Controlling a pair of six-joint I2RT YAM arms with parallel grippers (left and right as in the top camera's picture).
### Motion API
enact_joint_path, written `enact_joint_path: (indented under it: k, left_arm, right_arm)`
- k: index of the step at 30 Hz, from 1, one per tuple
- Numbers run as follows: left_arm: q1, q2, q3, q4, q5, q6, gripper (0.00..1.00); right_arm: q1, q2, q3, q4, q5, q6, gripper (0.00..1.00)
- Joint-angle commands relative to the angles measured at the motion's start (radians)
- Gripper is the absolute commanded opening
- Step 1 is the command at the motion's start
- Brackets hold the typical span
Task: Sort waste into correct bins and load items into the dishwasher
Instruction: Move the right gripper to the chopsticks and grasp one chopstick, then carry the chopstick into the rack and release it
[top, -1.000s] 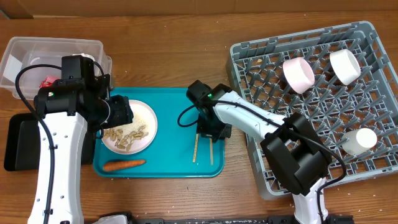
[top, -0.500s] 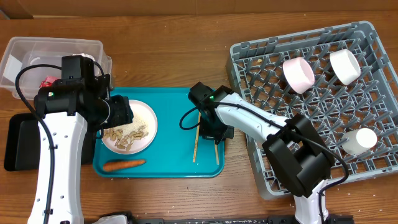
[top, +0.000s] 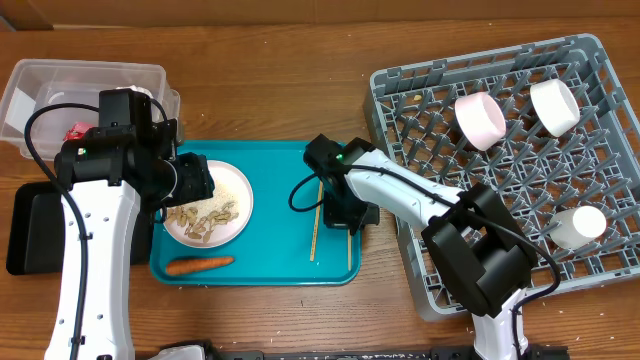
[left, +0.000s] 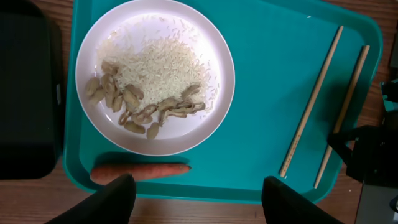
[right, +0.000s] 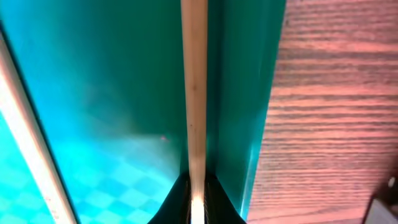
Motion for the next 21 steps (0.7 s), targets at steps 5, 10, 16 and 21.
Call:
enact_joint_path:
  k: [5,10,16,21]
  left_arm:
    - [-0.009,0.005,-0.003,0.0,-0.006,-0.003,0.67]
    - [-0.009,0.005,-0.003,-0.003,-0.006,-0.003,0.67]
    - [-0.009,0.005,-0.003,-0.001,-0.007,-0.003,0.67]
    - [-0.009,0.005,-0.003,-0.003,-0.01,-0.003,0.67]
  right_arm:
    - [-0.018,-0.162,0.13,-0.109,0.104,-0.105,0.04]
    - [-0.072,-0.305,0.155,-0.179,0.203,-0.177,0.04]
    - [-0.239,-0.399,0.155,-0.275,0.216,-0.371,0.04]
    - [-0.333,-0.397,0.113,-0.343,0.176,-0.512,0.04]
